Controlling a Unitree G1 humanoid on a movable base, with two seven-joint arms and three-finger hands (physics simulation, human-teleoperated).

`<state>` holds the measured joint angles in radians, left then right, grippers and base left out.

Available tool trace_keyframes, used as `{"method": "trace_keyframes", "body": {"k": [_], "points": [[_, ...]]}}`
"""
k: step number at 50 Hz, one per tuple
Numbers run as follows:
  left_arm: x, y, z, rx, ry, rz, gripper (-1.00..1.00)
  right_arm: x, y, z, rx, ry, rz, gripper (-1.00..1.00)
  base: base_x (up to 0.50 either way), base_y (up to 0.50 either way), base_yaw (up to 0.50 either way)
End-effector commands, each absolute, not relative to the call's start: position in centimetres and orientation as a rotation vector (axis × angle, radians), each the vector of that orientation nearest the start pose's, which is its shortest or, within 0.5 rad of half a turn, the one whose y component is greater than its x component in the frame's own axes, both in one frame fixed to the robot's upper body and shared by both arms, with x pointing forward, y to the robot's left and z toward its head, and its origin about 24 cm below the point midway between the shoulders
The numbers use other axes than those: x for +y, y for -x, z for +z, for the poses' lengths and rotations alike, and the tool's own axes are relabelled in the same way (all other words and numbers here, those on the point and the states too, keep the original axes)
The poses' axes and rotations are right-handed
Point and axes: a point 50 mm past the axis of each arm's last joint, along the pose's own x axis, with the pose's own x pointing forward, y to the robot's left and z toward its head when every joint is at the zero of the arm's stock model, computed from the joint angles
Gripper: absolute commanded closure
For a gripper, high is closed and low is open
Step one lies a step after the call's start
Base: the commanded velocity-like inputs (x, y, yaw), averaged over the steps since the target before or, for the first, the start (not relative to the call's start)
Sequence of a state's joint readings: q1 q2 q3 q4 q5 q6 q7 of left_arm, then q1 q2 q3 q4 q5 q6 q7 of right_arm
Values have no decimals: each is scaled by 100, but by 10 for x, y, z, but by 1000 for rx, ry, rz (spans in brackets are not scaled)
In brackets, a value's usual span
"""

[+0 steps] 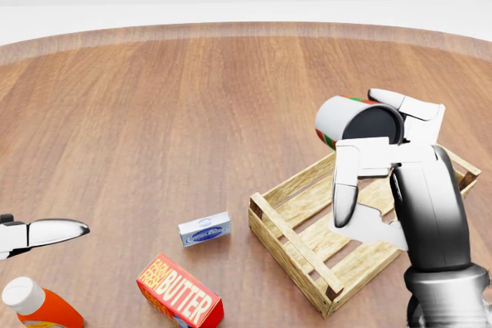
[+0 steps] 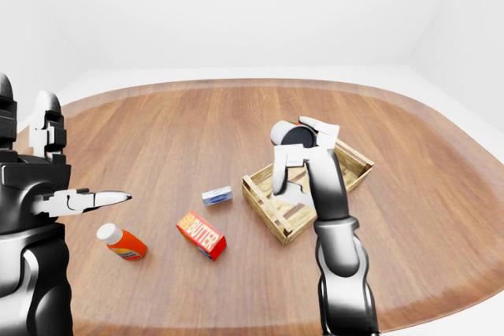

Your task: Pick up the tomato sauce, and put it in the wooden tray.

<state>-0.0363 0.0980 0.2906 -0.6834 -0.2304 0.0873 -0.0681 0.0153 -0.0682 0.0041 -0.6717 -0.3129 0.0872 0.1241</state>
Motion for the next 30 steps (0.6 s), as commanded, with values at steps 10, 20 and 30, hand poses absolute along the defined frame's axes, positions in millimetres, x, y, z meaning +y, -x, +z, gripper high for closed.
{"method": "trace_keyframes", "body": {"k": [10,20,30], "points": [[208,-206,201,-673,22,92,-100,-168,-290,160,-384,348,11,100,0,0,0],[210,-206,202,-677,25,96,-100,-179,-311,149,-302,344,-1,100,0,0,0],[210,-205,204,-688,30,95,-100,-169,-323,140,-225,508,132,100,0,0,0]]}}
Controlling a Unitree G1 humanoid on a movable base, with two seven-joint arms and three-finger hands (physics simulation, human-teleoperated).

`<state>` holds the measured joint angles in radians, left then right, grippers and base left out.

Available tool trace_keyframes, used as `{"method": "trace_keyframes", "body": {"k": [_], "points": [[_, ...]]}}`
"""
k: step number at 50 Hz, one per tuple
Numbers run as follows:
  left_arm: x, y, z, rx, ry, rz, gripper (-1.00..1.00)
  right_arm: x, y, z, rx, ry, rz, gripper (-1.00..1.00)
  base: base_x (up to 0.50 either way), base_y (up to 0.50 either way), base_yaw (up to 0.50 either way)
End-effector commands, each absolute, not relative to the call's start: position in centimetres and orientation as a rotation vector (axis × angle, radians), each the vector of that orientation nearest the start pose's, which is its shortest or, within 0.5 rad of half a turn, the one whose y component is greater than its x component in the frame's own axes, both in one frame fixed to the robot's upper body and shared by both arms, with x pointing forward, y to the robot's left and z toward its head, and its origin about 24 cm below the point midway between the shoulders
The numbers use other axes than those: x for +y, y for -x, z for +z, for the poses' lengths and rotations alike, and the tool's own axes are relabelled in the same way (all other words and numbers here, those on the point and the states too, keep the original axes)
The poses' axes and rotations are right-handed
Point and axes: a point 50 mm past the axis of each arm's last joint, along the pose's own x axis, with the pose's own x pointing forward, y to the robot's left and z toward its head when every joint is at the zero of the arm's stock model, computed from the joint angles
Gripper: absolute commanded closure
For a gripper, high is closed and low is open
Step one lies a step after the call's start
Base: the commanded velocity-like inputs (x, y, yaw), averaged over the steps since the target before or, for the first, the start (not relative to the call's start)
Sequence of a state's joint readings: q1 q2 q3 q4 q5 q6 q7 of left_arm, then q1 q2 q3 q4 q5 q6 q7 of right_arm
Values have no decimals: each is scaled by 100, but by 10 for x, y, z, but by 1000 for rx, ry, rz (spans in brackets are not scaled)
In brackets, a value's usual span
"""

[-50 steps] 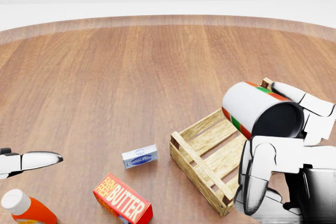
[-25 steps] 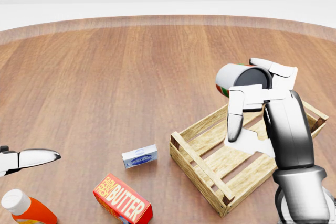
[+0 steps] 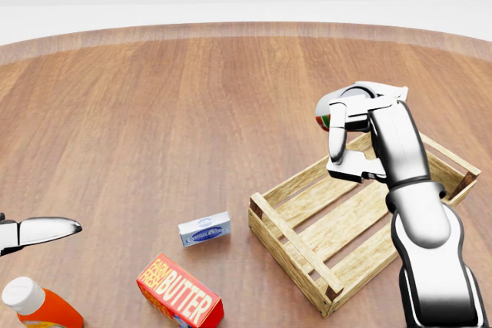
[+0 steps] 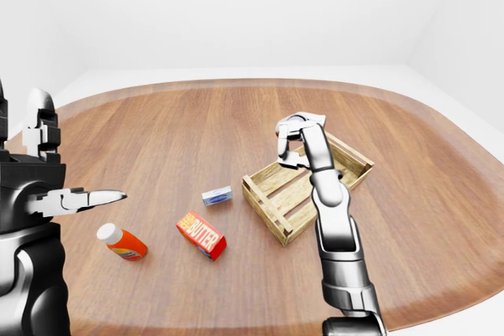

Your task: Pick up the tomato sauce, and put it in the wooden tray.

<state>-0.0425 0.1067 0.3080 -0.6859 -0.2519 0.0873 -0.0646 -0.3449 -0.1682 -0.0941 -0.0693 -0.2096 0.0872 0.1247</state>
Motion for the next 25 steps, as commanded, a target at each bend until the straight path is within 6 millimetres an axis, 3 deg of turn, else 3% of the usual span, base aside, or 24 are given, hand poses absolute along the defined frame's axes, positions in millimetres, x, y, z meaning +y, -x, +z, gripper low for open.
{"method": "trace_keyframes", "body": {"k": [1,9,25], "points": [[210,-205,203,-687,31,96,-100,-167,-323,137,-211,532,146,100,0,0,0],[211,-205,204,-691,36,97,-100,-165,-327,104,-38,702,255,100,0,0,0],[211,-205,205,-696,38,99,-100,-171,-316,85,112,882,386,100,0,0,0]]}}
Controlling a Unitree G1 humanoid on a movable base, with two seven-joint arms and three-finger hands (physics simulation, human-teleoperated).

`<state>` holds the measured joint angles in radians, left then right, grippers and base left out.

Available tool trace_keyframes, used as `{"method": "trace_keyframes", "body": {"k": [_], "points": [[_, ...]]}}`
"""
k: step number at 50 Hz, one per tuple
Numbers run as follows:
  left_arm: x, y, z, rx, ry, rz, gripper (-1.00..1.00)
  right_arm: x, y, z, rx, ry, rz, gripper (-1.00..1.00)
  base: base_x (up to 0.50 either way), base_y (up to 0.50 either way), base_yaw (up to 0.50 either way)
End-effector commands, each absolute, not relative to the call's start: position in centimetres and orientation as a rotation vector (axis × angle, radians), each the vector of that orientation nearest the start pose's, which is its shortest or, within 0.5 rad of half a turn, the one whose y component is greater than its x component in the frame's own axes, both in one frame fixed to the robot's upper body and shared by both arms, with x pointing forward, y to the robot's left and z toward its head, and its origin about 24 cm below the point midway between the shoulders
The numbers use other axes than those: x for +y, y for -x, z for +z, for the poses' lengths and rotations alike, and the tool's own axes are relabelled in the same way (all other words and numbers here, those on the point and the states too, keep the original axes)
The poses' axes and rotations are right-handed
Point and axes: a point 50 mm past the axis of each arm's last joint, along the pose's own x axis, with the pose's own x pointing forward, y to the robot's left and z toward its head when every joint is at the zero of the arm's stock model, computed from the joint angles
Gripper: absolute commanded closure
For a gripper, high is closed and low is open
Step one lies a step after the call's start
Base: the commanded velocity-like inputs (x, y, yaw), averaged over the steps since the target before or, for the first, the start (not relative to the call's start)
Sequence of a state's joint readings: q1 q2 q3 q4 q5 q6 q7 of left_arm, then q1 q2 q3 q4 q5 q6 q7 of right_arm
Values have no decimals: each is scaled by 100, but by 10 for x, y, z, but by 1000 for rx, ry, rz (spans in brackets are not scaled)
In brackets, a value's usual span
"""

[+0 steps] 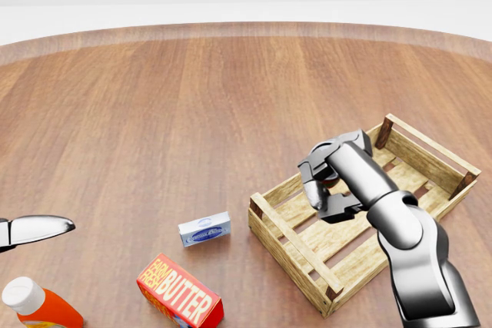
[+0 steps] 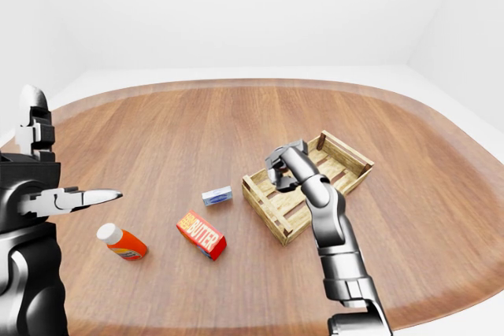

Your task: Pick up the tomato sauce, and put it in the wooden tray.

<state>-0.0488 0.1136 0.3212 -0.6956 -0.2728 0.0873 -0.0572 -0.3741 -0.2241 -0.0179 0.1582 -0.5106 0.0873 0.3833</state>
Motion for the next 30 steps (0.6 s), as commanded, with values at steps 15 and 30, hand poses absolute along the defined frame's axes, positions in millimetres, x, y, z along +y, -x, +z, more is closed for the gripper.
{"method": "trace_keyframes", "body": {"k": [15,30], "points": [[211,-205,204,-691,38,98,-100,-198,-321,80,166,850,277,100,0,0,0],[211,-204,204,-689,35,99,-100,-230,-335,66,208,643,52,100,0,0,0]]}}
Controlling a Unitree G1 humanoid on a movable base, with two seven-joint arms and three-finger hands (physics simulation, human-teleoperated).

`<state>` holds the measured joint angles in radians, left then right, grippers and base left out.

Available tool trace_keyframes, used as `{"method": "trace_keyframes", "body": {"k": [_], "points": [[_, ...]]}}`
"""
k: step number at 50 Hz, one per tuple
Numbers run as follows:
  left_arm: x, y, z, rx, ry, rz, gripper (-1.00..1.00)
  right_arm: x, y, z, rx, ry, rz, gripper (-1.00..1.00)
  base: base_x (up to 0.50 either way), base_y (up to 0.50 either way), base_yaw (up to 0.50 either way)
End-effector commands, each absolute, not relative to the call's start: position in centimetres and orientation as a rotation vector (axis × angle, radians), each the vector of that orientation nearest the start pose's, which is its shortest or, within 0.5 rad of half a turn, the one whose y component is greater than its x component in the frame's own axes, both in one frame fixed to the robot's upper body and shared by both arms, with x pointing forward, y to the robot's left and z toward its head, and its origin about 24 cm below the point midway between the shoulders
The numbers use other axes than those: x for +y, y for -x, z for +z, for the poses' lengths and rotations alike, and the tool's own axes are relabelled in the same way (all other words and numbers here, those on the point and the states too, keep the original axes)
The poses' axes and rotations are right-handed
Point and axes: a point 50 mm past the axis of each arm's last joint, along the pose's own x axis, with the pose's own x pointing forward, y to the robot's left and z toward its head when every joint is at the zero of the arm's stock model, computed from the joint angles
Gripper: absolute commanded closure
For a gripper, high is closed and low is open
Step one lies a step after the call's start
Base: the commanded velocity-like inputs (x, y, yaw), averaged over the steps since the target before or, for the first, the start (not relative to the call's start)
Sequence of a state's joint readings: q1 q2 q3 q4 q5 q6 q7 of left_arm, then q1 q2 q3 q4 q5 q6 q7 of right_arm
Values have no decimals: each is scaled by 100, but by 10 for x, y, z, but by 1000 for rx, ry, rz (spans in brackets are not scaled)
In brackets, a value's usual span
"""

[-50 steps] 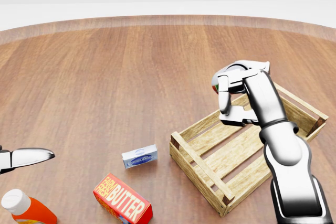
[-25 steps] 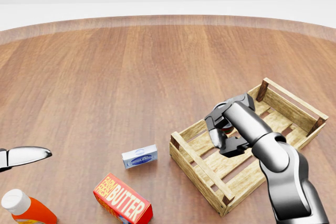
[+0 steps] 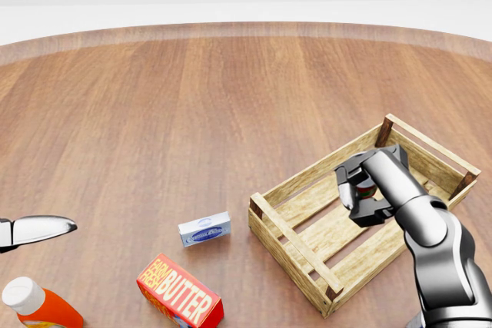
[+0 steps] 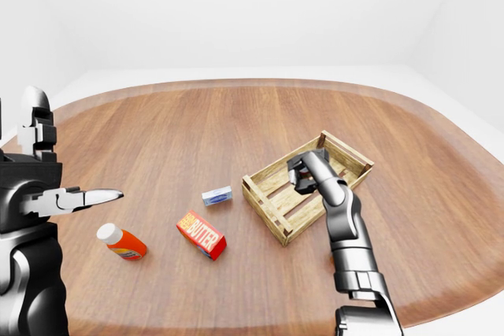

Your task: Pick up the tomato sauce, and put it in the wooden tray.

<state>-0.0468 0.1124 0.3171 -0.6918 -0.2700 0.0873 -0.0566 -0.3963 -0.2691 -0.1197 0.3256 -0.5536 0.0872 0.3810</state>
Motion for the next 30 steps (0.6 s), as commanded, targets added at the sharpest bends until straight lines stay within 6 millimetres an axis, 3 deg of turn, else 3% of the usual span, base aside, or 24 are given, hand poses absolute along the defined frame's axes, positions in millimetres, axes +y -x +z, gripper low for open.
{"method": "trace_keyframes", "body": {"k": [1,12,30], "points": [[211,-204,204,-690,35,99,-100,-231,-336,64,216,630,40,100,0,0,0],[211,-203,205,-698,36,100,-100,-247,-342,30,371,433,-157,100,0,0,0],[213,-202,210,-719,46,105,-100,-244,-346,17,467,353,-265,100,0,0,0]]}}
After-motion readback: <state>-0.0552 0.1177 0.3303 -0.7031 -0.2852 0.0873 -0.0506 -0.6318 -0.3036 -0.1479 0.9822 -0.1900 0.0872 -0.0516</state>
